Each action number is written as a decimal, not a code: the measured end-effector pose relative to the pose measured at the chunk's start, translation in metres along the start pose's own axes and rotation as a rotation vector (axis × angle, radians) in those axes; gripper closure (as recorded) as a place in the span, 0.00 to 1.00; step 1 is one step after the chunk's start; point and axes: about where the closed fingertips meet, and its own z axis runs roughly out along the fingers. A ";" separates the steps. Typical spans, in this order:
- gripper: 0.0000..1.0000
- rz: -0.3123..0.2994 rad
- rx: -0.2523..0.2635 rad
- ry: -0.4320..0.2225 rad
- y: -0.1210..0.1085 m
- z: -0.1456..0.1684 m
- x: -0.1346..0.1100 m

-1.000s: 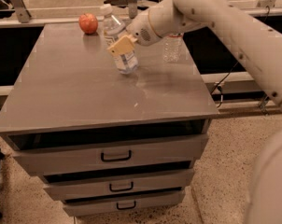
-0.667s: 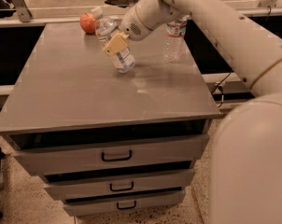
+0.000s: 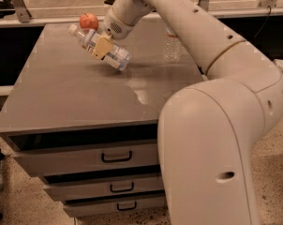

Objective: Knock blue plastic bottle over

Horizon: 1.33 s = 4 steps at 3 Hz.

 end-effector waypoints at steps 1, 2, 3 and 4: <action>0.52 -0.025 -0.026 0.030 0.009 0.016 -0.010; 0.28 -0.044 -0.045 0.049 0.017 0.027 -0.016; 0.07 -0.059 -0.068 0.057 0.028 0.032 -0.020; 0.00 -0.070 -0.087 0.056 0.038 0.035 -0.024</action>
Offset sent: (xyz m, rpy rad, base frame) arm -0.0144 0.0414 -0.0108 -0.0701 0.0192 0.0820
